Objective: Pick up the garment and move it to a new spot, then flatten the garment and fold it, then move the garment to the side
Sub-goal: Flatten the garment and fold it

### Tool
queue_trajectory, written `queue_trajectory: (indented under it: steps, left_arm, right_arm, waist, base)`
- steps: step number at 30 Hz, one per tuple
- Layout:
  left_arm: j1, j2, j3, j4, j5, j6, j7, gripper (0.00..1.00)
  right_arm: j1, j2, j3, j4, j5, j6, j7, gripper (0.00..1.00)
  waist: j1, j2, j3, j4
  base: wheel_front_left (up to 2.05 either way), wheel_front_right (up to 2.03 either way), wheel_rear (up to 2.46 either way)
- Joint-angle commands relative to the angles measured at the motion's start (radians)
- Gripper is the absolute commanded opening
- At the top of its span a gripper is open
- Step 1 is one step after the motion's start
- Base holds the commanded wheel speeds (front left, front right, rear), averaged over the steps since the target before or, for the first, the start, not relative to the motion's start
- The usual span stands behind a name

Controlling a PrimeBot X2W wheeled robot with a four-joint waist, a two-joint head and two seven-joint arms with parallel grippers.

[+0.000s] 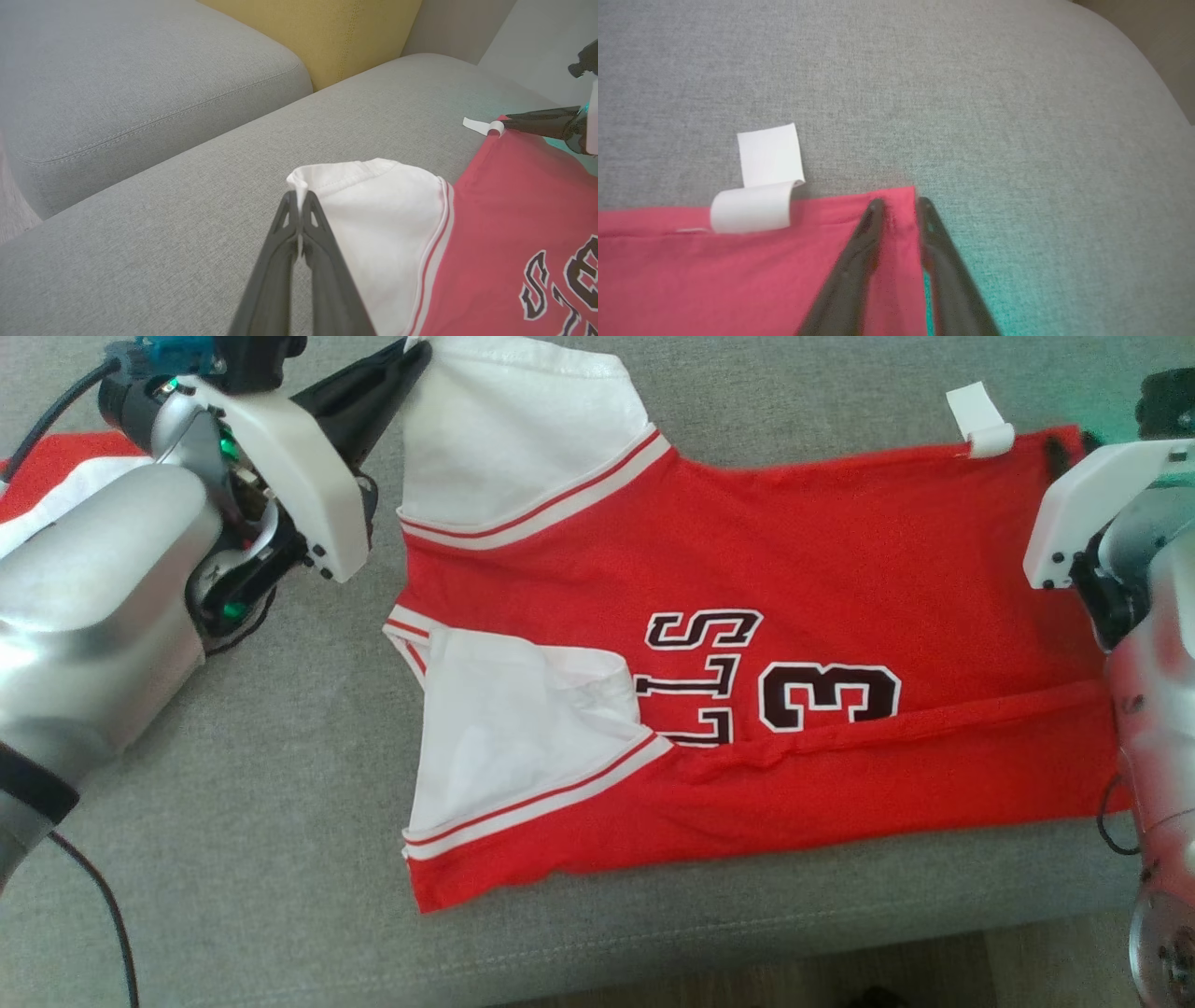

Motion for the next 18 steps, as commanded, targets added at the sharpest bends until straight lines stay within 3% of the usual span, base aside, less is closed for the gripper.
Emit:
queue_trajectory:
  steps: [1,18]
  left_arm:
    - [-0.057,0.031,0.037,-0.008,0.004,0.005,0.000,0.00]
    - [-0.112,0.036,0.074,0.071,0.011,0.027,-0.050,0.00]
  right_arm:
    - [-0.018,-0.004,0.010,-0.015,-0.002,0.003,-0.001,0.00]
    - [-0.129,0.019,-0.033,-0.013,0.031,0.003,-0.187,0.00]
  waist:
    - [0.0000,-0.0001,0.001,-0.001]
    - [0.0000,-0.0001,0.021,-0.007]
  base:
    - [0.00,0.00,0.00]
    - [0.00,0.00,0.00]
